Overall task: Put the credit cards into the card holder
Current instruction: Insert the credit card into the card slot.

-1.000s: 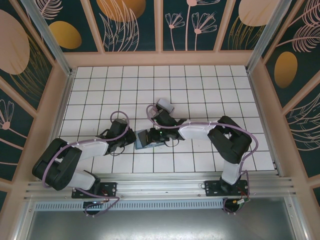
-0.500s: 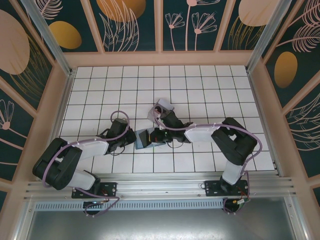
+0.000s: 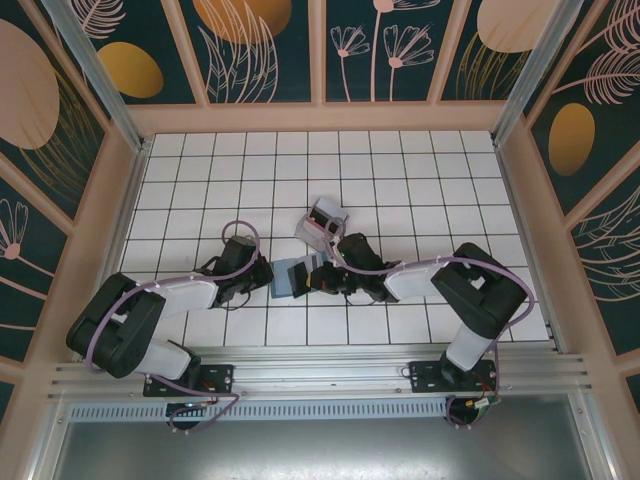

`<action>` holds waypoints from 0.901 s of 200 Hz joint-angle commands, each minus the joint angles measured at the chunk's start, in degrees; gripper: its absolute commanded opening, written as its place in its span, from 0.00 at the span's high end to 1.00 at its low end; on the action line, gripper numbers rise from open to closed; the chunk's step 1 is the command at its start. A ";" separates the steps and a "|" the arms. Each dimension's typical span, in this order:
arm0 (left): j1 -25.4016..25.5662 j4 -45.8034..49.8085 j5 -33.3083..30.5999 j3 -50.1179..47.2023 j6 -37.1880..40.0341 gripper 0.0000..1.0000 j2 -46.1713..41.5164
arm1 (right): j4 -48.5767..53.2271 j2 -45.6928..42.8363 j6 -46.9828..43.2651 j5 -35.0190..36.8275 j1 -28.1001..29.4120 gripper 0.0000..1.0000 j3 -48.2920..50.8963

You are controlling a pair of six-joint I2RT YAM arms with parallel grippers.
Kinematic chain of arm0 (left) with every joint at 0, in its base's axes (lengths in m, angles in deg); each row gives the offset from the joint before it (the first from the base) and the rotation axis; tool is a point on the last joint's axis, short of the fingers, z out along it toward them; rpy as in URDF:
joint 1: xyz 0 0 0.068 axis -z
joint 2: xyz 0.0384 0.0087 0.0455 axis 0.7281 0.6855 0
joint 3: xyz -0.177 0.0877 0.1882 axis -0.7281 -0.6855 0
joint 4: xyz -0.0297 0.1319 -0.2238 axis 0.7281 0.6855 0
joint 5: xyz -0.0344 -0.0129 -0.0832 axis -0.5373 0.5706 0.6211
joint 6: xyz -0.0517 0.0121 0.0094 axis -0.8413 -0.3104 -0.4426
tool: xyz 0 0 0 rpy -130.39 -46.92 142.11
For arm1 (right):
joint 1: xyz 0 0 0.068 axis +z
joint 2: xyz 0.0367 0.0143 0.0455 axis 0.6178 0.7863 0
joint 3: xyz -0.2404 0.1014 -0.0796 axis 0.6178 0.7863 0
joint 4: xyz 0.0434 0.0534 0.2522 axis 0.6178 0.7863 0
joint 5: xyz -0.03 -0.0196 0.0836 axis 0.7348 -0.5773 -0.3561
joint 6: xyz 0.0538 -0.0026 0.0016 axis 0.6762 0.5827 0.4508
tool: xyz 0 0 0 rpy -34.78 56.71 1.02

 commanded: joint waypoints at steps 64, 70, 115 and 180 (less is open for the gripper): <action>0.52 5.52 2.15 -2.05 0.19 0.90 3.35 | -17.33 0.75 8.73 1.59 -1.36 1.00 4.45; 0.51 5.60 2.04 -2.16 0.20 0.90 3.23 | -17.55 1.31 8.59 1.48 -1.38 1.00 4.10; 0.52 5.69 1.93 -2.27 0.18 0.90 3.13 | -17.80 4.79 8.51 0.43 -0.89 1.00 1.77; 0.51 5.43 2.20 -2.03 0.32 0.90 3.88 | -18.94 5.97 9.64 4.71 0.73 1.00 1.98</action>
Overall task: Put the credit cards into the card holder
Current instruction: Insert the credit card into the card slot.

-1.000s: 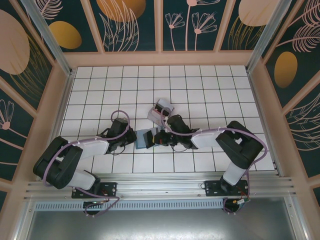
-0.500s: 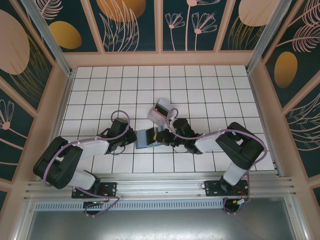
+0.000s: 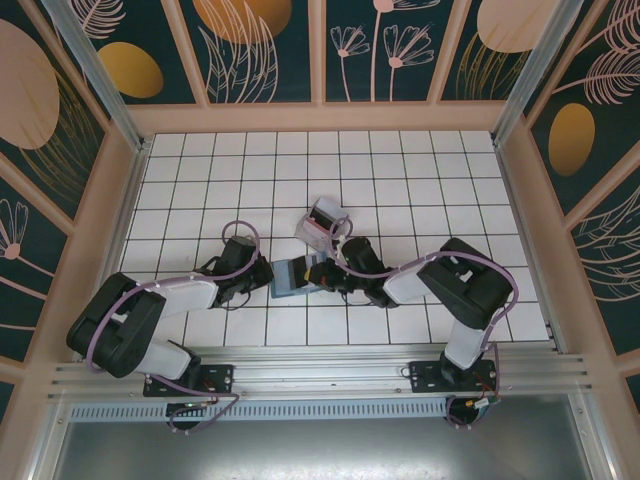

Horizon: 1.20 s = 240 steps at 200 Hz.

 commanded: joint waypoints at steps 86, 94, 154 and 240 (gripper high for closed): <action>0.50 5.76 1.91 -2.07 0.35 0.90 3.31 | -1.10 3.29 2.48 6.33 4.56 1.00 -3.20; 0.51 5.78 1.89 -2.01 0.40 0.91 3.20 | 0.32 3.34 2.27 6.77 4.76 1.00 -3.75; 0.52 6.01 1.82 -1.92 0.38 0.90 3.20 | 9.50 3.03 -1.87 8.72 6.59 0.95 -8.92; 0.50 6.48 1.58 -1.61 0.52 0.91 3.04 | 29.82 -5.47 -11.76 14.74 6.89 0.60 -14.57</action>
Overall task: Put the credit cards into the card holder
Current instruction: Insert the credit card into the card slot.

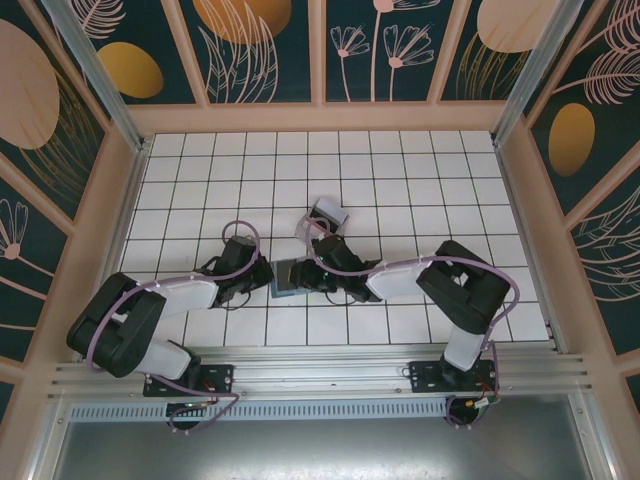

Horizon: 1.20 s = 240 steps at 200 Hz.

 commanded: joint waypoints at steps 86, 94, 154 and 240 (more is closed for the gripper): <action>0.47 12.38 0.24 2.06 1.10 0.75 -2.20 | 19.43 -9.23 -10.82 2.79 -5.29 0.53 -2.45; 0.52 13.72 0.08 2.93 1.18 0.72 -3.26 | 19.35 -9.54 -11.01 2.31 -5.78 0.53 -2.05; 0.60 18.01 2.36 8.12 -0.26 0.73 -10.20 | 16.62 -8.01 -10.86 -2.20 -7.65 0.53 0.22; 6.02 12.91 5.39 11.25 -4.24 0.85 -5.24 | 12.68 -7.21 -10.09 -4.73 -9.15 0.52 3.23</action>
